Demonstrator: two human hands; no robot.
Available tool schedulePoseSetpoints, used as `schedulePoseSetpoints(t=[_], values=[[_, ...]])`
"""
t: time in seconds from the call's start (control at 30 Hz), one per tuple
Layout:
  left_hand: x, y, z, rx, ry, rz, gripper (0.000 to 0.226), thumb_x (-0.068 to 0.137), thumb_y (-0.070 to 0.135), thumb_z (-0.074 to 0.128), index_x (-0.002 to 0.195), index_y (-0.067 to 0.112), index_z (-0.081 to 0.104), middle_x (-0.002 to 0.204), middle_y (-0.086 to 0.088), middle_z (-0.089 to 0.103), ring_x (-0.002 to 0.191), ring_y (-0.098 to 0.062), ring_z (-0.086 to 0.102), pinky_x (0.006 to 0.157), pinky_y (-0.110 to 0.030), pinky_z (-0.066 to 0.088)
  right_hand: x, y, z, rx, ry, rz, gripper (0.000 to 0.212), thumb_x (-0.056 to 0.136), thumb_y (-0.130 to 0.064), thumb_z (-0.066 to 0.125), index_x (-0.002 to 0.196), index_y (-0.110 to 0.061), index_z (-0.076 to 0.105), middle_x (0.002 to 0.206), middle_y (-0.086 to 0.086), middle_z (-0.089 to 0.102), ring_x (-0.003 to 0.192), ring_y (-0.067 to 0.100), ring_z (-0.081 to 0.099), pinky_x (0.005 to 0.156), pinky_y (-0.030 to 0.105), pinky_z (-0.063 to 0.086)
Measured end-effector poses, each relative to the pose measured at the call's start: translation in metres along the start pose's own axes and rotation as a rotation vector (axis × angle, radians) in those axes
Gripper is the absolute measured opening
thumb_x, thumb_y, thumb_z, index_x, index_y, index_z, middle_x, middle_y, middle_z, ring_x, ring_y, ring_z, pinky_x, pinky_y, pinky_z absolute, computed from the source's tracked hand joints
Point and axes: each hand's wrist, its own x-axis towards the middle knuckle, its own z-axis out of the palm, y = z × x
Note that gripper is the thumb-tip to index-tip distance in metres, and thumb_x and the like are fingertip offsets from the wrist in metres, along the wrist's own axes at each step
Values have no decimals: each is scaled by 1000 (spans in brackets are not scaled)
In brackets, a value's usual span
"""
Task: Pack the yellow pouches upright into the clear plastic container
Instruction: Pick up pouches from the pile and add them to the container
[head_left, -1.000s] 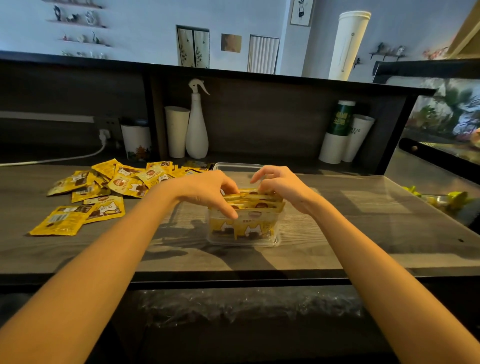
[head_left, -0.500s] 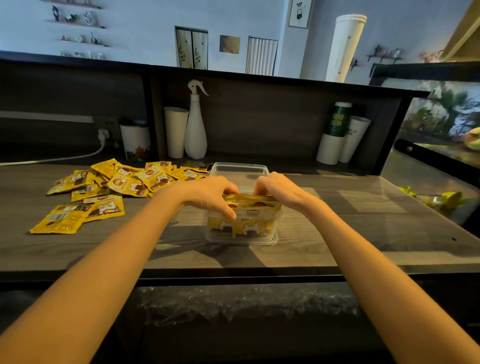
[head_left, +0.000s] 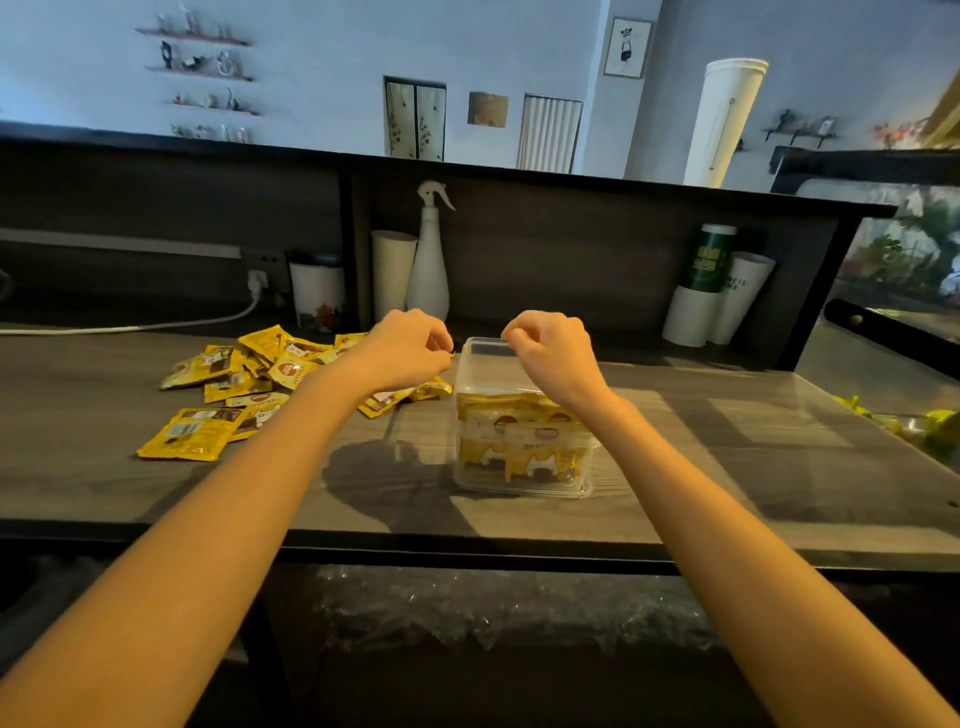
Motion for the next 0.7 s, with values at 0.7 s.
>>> schedulePoseSetpoints(t=[0.7], values=[[-49, -191, -14, 308, -159, -691, 57, 93, 45, 41, 133, 5, 43, 139, -18, 45, 128, -34, 42, 104, -42, 38, 17, -56, 200, -351, -522, 90, 43, 95, -29, 38, 131, -6, 45, 142, 20, 39, 135, 39, 28, 108, 50, 30]])
